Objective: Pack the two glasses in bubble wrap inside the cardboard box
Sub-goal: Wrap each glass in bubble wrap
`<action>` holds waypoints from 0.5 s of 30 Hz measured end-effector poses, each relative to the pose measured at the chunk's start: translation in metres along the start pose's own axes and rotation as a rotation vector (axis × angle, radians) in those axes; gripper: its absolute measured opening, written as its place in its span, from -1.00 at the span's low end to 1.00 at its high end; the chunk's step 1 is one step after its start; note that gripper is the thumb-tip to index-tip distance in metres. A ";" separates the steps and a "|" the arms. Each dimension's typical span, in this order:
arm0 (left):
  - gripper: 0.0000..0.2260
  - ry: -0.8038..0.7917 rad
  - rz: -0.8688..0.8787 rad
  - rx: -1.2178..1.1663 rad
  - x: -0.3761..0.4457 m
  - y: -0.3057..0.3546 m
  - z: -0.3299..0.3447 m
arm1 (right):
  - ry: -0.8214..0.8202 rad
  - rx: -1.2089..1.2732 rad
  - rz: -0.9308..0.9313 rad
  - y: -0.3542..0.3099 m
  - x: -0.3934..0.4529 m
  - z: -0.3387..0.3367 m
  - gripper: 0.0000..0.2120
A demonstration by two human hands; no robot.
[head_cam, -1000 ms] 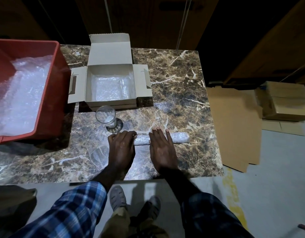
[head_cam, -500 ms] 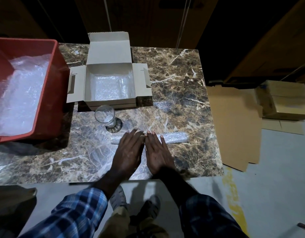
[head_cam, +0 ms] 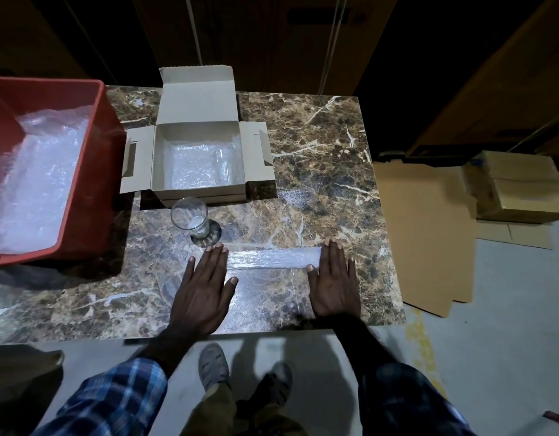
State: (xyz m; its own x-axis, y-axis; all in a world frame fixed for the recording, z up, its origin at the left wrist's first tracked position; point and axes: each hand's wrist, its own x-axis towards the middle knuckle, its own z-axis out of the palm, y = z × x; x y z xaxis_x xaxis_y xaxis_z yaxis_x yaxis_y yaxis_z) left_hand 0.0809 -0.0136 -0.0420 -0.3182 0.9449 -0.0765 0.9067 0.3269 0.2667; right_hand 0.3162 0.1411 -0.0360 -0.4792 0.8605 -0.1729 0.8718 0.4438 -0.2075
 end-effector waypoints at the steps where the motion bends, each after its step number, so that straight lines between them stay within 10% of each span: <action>1: -0.41 0.003 0.004 0.002 0.000 0.000 -0.001 | 0.006 0.007 0.023 -0.002 0.000 -0.002 -0.36; 9: -0.47 -0.015 0.174 0.023 0.012 0.049 0.004 | 0.019 0.038 -0.238 -0.055 -0.005 0.011 -0.44; 15: -0.45 -0.066 0.111 0.003 0.009 0.040 0.010 | 0.051 0.000 -0.092 -0.024 -0.005 0.006 -0.47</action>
State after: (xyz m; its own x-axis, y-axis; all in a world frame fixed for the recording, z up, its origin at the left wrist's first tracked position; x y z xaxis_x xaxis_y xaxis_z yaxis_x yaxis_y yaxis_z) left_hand 0.1172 0.0084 -0.0417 -0.1970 0.9743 -0.1092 0.9362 0.2200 0.2742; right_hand 0.2970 0.1243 -0.0354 -0.5513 0.8278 -0.1043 0.8244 0.5213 -0.2204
